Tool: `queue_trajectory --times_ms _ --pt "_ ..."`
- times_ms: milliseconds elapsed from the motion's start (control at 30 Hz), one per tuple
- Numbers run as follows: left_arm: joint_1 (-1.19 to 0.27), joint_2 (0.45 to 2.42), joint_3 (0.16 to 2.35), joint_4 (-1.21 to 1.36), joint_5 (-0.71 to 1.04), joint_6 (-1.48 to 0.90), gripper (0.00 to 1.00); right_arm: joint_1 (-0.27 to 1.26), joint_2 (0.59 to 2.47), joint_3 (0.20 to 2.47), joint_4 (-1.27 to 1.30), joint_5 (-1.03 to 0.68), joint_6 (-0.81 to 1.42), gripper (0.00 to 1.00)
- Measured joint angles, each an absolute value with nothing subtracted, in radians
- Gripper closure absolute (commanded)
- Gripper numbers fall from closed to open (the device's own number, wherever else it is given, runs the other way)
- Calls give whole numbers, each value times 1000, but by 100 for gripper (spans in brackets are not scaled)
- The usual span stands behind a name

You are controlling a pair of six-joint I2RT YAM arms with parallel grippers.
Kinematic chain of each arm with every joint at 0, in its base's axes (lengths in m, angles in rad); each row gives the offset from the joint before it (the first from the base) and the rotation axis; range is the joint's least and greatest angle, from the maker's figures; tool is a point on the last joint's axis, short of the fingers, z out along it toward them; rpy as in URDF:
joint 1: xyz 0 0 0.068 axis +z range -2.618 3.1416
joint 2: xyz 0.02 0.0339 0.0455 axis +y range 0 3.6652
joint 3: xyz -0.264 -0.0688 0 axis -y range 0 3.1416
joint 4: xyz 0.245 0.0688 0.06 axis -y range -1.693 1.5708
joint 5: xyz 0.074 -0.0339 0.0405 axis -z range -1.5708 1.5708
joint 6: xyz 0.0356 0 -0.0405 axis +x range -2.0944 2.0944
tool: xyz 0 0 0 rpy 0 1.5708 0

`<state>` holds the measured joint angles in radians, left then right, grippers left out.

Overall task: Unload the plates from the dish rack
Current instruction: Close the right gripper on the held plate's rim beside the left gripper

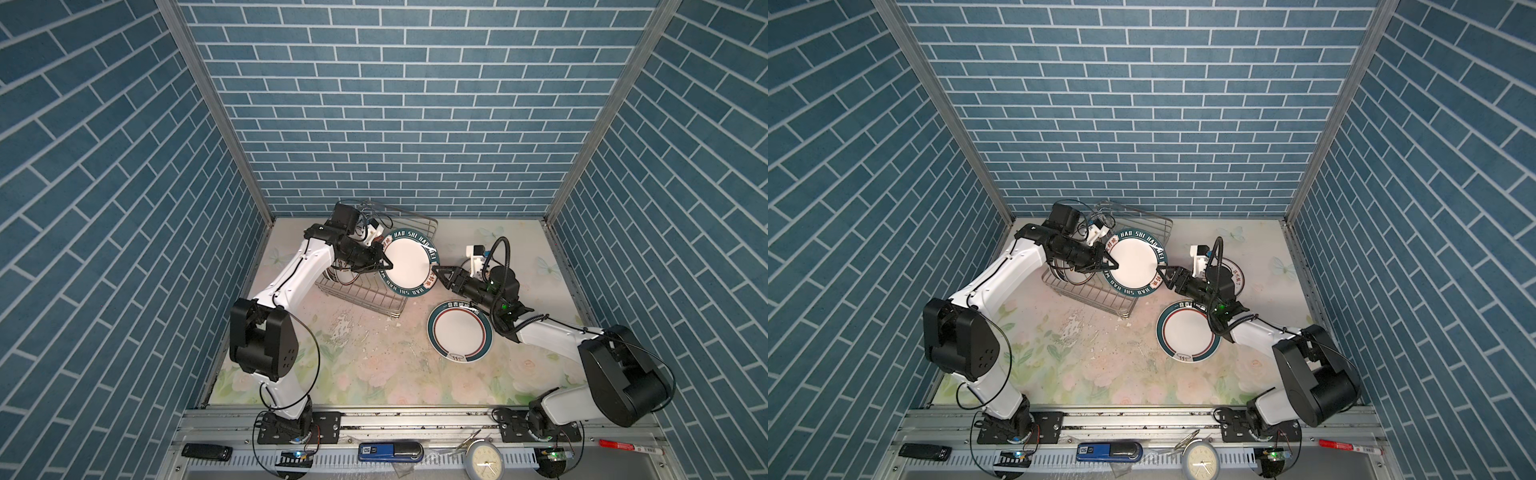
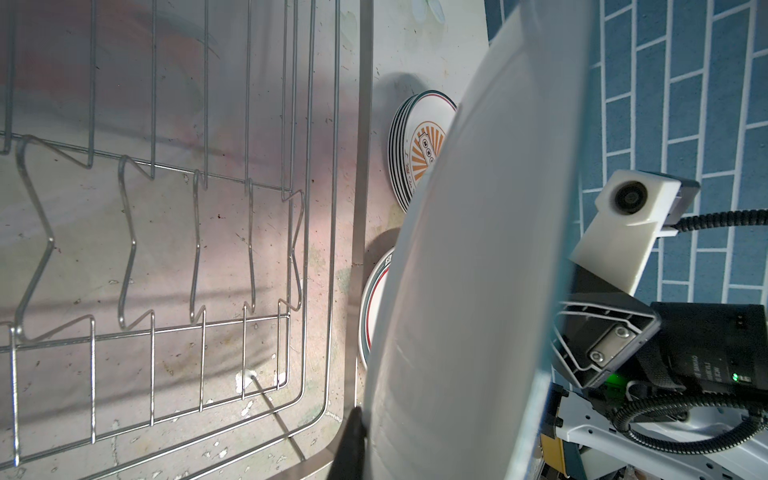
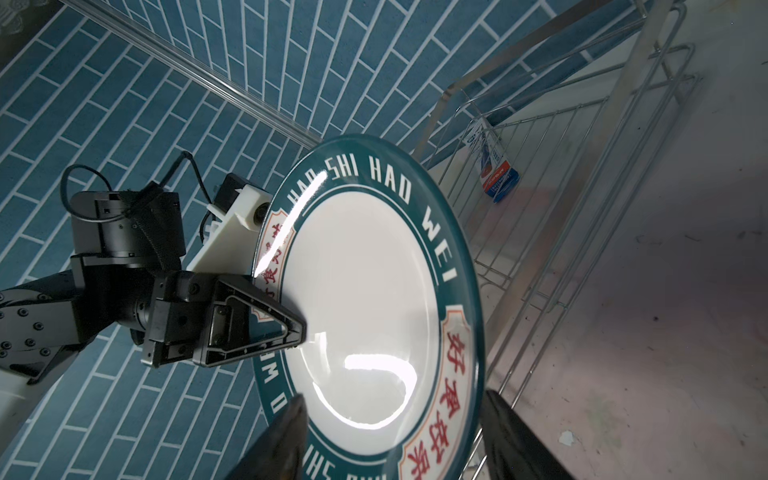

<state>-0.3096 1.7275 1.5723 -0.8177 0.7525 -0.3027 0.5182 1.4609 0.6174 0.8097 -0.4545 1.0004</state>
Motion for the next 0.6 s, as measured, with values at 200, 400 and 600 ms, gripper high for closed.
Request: queue_trajectory --times_ms 200,400,600 --pt "-312 1728 1572 -818 753 -303 100 532 1546 648 862 -466 1031 43" --pt "-312 1728 1572 -818 755 -303 100 535 1604 665 928 -483 1063 54" --pt "-312 1728 1572 -817 764 -304 96 536 1641 665 983 -497 1096 65"
